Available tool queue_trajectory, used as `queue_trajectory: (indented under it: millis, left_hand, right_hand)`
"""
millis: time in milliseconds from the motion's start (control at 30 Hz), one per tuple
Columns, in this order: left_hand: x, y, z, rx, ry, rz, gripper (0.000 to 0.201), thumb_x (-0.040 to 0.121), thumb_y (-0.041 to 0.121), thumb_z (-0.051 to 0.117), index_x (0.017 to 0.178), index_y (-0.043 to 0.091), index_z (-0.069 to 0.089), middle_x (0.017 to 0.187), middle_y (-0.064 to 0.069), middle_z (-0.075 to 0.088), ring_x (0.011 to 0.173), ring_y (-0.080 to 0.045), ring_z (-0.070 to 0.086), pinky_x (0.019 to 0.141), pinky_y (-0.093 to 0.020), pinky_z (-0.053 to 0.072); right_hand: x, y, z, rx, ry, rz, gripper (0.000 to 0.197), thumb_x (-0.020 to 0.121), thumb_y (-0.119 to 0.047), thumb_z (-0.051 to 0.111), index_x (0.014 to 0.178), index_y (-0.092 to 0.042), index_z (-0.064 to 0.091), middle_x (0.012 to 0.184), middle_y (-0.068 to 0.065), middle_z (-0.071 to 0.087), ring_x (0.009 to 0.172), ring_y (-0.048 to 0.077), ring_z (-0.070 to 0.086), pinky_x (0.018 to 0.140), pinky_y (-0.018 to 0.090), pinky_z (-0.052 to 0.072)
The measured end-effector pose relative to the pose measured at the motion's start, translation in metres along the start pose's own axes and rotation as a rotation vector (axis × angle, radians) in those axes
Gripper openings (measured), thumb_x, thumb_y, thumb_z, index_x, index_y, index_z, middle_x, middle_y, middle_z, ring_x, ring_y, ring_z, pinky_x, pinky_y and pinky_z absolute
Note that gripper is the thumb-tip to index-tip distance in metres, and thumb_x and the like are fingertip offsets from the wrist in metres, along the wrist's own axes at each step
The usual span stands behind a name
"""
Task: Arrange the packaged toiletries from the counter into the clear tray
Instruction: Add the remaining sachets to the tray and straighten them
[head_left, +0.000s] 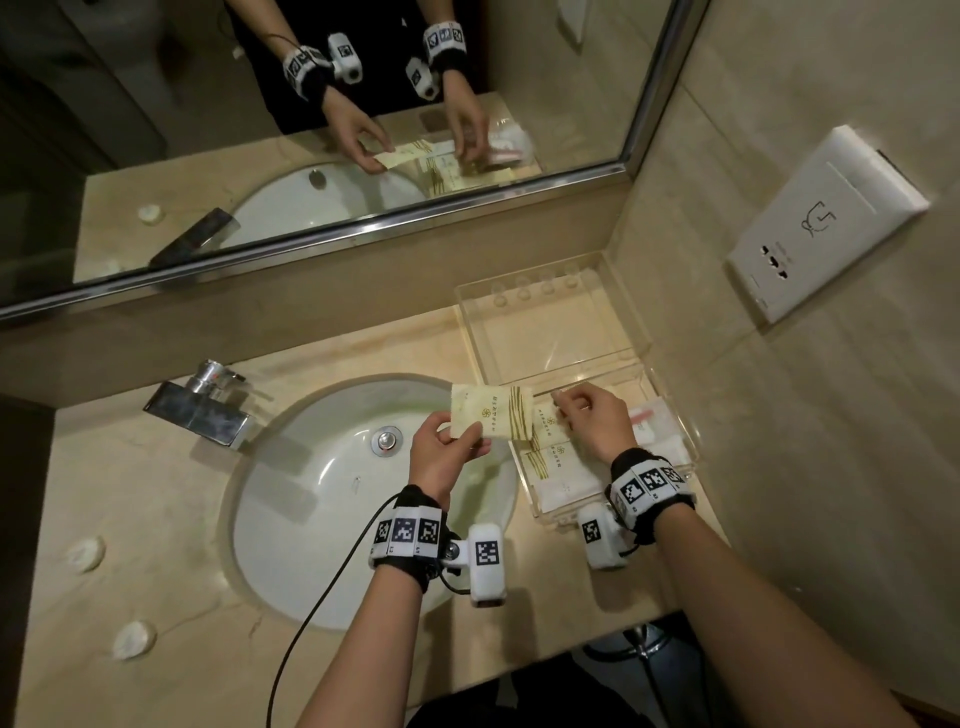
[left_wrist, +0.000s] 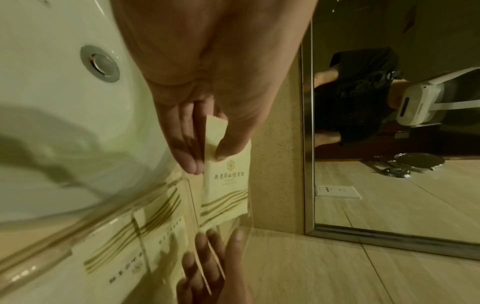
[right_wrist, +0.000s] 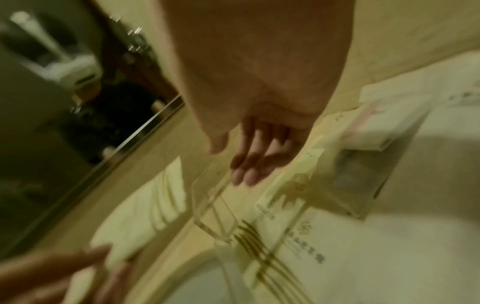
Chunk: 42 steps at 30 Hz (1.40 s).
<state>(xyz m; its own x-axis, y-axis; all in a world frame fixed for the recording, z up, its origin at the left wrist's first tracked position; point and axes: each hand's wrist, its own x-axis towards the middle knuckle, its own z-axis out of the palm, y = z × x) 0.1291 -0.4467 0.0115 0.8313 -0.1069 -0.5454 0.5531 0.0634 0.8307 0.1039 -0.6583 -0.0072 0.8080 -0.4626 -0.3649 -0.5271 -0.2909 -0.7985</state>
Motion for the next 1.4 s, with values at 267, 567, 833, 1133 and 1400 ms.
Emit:
queue_trajectory:
  millis: [267, 567, 833, 1133, 1400]
  left_hand:
    - [0.008, 0.006, 0.032, 0.252, -0.144, 0.083, 0.012, 0.085, 0.008, 0.068, 0.094, 0.013, 0.062, 0.069, 0.002, 0.059, 0.069, -0.018, 0.06, 0.074, -0.03, 0.054]
    - [0.022, 0.012, 0.039, 0.42, -0.04, 0.235, 0.017, 0.084, 0.008, 0.068, 0.1, 0.005, 0.065, 0.081, 0.003, 0.063, 0.071, -0.011, 0.058, 0.066, -0.018, 0.049]
    - [0.018, -0.003, 0.044, 0.652, -0.098, 0.292, 0.019, 0.08, 0.003, 0.068, 0.092, 0.015, 0.06, 0.089, 0.001, 0.062, 0.072, -0.009, 0.054, 0.065, -0.018, 0.044]
    - [0.022, -0.019, 0.057, 1.065, -0.172, 0.404, 0.035, 0.066, 0.019, 0.084, 0.087, 0.02, 0.056, 0.096, 0.004, 0.056, 0.096, -0.019, 0.048, 0.079, -0.029, 0.043]
    - [0.025, -0.028, 0.065, 1.234, -0.18, 0.44, 0.039, 0.066, 0.016, 0.082, 0.094, 0.016, 0.054, 0.107, 0.001, 0.052, 0.102, -0.022, 0.044, 0.079, -0.031, 0.044]
  right_hand:
    - [-0.007, -0.014, -0.019, 0.19, -0.332, -0.087, 0.041, 0.076, -0.039, 0.08, 0.113, -0.025, 0.068, 0.081, -0.006, 0.074, 0.089, 0.012, 0.072, 0.08, 0.022, 0.055]
    - [0.009, -0.005, -0.048, 0.042, 0.098, 0.062, 0.031, 0.086, -0.021, 0.07, 0.114, -0.011, 0.061, 0.113, 0.007, 0.067, 0.1, 0.023, 0.065, 0.086, 0.035, 0.054]
    - [0.006, -0.004, -0.039, -0.125, -0.064, 0.245, 0.037, 0.086, -0.023, 0.068, 0.119, -0.01, 0.057, 0.113, 0.007, 0.061, 0.097, 0.023, 0.06, 0.082, 0.033, 0.052]
    - [0.01, -0.001, -0.01, -0.382, -0.004, 0.129, 0.035, 0.08, -0.029, 0.077, 0.104, -0.008, 0.061, 0.109, 0.01, 0.065, 0.1, 0.025, 0.063, 0.079, 0.03, 0.049]
    - [0.004, 0.002, -0.009, -0.562, -0.017, 0.053, 0.042, 0.084, -0.035, 0.073, 0.113, -0.009, 0.059, 0.112, 0.009, 0.065, 0.101, 0.027, 0.063, 0.079, 0.034, 0.052]
